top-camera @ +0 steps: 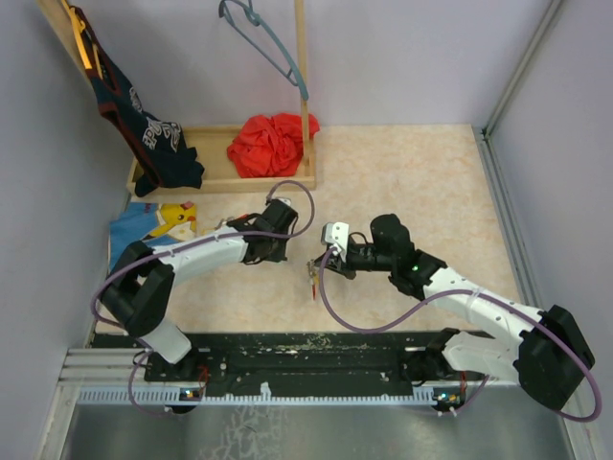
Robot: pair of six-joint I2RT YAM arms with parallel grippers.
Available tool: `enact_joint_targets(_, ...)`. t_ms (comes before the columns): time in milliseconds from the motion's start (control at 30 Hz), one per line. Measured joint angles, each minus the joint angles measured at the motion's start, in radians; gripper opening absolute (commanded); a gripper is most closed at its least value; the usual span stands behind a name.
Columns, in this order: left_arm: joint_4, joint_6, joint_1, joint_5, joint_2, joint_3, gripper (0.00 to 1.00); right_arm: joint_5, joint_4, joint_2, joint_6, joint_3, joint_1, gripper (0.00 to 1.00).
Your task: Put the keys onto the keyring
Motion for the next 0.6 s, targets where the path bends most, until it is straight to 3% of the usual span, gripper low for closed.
enact_joint_targets(233,0.034,0.11,-0.002,0.068,-0.058,-0.039,0.03,0.0,0.0,0.0,0.0,0.0,0.0,0.0)
enact_joint_targets(433,0.063,0.132,-0.006,0.068,-0.058,-0.085,0.15,0.0,0.0,0.0,0.0,0.0,0.0,0.0)
enact_joint_targets(600,0.082,0.093,-0.006,0.07,-0.062,-0.116,0.31,0.0,0.0,0.0,0.0,0.0,0.0,0.0)
